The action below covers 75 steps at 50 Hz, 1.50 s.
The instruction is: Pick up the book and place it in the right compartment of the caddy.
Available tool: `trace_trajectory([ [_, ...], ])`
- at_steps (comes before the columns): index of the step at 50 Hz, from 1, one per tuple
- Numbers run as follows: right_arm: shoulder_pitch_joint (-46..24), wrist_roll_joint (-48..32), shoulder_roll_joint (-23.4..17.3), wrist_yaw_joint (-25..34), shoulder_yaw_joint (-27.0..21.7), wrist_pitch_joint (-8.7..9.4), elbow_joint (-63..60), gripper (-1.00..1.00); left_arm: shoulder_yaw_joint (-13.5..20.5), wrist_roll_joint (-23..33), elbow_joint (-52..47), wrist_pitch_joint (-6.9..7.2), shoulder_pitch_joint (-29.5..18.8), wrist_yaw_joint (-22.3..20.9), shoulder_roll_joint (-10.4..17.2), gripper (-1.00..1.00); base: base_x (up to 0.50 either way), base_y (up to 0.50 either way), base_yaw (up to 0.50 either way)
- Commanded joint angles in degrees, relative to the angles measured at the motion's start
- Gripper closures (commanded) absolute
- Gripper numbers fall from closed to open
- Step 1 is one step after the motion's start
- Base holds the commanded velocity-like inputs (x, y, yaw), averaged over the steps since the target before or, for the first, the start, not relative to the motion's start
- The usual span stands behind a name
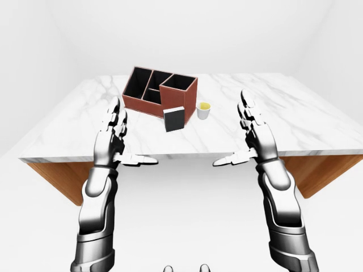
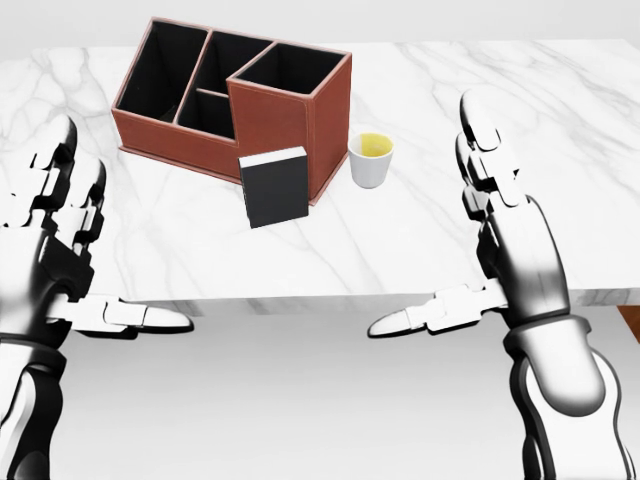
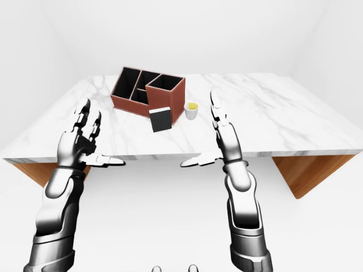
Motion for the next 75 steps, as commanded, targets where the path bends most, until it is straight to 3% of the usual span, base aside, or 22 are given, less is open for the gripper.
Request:
trace_trajectory([
  [1, -0.14, -1.05, -0.46, 0.95, -0.28, 0.00, -1.04, -1.00, 0.16, -0.04, -0.77, 0.00, -0.29, -0.02, 0.30, -1.00, 0.00, 0.29, 0.00],
  [29, 0.52, -3.08, -0.32, 2.67, -0.12, 0.00, -2.74, -1.00, -0.07, 0.61, -1.32, 0.00, 0.04, -0.10, -0.01, -1.00, 0.00, 0.50, 0.00],
  [40, -0.22, -3.58, -0.15, 2.63, 0.55, 0.00, -2.74, -1.00, -0.10, 0.75, -1.19, 0.00, 0.05, -0.15, -0.03, -1.00, 0.00, 0.01, 0.00],
  [52, 1.44, -6.62, 0.37, 8.39, 2.84, 0.00, -9.44, -1.00, -0.16, 0.77, -2.73, 0.00, 0.26, -0.12, -0.09, -1.00, 0.00, 0.00, 0.00],
  [75, -1.71, -10.43, 0.30, 11.46, 3.34, 0.00, -13.73, -1.00, 0.13, 0.78, -3.53, 0.00, 0.74, -0.94, -0.10, -1.00, 0.15, 0.00, 0.00],
])
